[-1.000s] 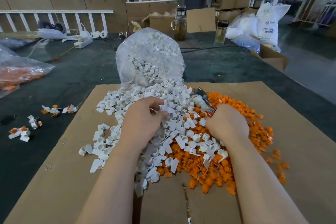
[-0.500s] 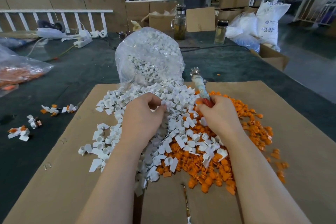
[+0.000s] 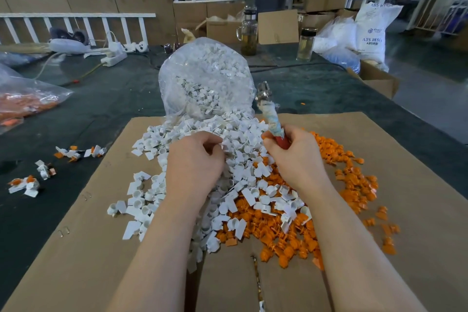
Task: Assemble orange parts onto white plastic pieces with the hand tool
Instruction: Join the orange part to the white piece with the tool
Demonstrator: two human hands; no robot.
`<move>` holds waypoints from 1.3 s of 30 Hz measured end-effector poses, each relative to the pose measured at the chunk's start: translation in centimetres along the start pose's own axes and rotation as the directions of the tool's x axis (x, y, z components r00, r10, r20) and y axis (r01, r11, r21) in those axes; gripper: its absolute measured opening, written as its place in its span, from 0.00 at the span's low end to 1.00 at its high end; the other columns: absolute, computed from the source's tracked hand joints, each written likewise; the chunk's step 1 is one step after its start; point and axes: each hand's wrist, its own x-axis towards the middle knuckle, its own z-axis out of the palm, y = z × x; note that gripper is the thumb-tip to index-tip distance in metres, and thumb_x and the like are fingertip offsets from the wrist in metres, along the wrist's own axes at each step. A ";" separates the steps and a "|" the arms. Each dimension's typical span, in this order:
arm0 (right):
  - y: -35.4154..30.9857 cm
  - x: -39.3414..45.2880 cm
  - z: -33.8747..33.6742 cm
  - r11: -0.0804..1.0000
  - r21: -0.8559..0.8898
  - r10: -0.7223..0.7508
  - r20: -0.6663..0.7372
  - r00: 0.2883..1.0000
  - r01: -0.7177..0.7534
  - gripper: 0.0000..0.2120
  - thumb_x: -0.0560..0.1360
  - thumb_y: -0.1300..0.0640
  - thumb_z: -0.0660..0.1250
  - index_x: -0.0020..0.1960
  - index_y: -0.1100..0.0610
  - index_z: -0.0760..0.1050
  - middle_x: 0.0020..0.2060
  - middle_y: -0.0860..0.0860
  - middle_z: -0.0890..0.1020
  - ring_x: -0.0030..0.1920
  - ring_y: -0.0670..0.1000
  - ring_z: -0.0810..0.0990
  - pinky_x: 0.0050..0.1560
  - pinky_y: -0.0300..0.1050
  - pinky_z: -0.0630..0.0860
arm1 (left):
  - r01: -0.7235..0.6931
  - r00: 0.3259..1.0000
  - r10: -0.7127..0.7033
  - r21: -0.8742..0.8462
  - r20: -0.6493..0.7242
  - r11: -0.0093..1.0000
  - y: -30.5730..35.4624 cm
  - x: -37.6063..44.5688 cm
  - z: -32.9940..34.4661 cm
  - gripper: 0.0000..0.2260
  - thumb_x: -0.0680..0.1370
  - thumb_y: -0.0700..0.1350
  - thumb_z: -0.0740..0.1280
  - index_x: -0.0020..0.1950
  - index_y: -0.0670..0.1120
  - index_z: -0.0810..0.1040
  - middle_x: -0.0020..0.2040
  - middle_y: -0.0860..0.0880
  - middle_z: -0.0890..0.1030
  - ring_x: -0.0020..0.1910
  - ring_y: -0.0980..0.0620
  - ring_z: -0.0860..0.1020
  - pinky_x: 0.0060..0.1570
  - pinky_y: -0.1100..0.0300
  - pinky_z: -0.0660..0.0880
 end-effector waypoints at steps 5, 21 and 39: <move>-0.2 -0.1 0.2 0.999 0.020 -0.031 0.001 1.000 0.031 0.05 0.77 0.54 0.68 0.52 0.52 0.79 0.42 0.41 0.79 0.43 0.41 0.77 0.37 0.34 0.69 | 0.026 0.999 -0.024 -0.085 0.028 0.996 0.4 -0.2 0.0 0.04 0.75 0.48 0.70 0.44 0.54 0.84 0.34 0.63 0.79 0.36 0.67 0.77 0.33 0.77 0.66; -1.5 -1.0 1.3 0.969 0.202 -0.132 -0.055 0.990 0.141 0.07 0.75 0.55 0.72 0.51 0.56 0.80 0.35 0.40 0.80 0.37 0.33 0.78 0.35 0.25 0.70 | 0.196 0.979 -0.186 -0.627 0.083 0.754 2.5 -1.0 0.7 0.08 0.73 0.40 0.75 0.46 0.52 0.84 0.39 0.49 0.85 0.40 0.52 0.85 0.49 0.51 0.82; -1.7 -1.5 1.8 0.985 0.078 -0.135 -0.196 0.971 0.153 0.06 0.75 0.51 0.71 0.50 0.51 0.76 0.37 0.39 0.79 0.40 0.39 0.80 0.35 0.35 0.76 | 0.138 0.989 -0.142 -0.679 0.050 0.722 3.4 -1.7 0.9 0.06 0.70 0.41 0.78 0.42 0.52 0.85 0.37 0.54 0.86 0.38 0.54 0.84 0.41 0.64 0.81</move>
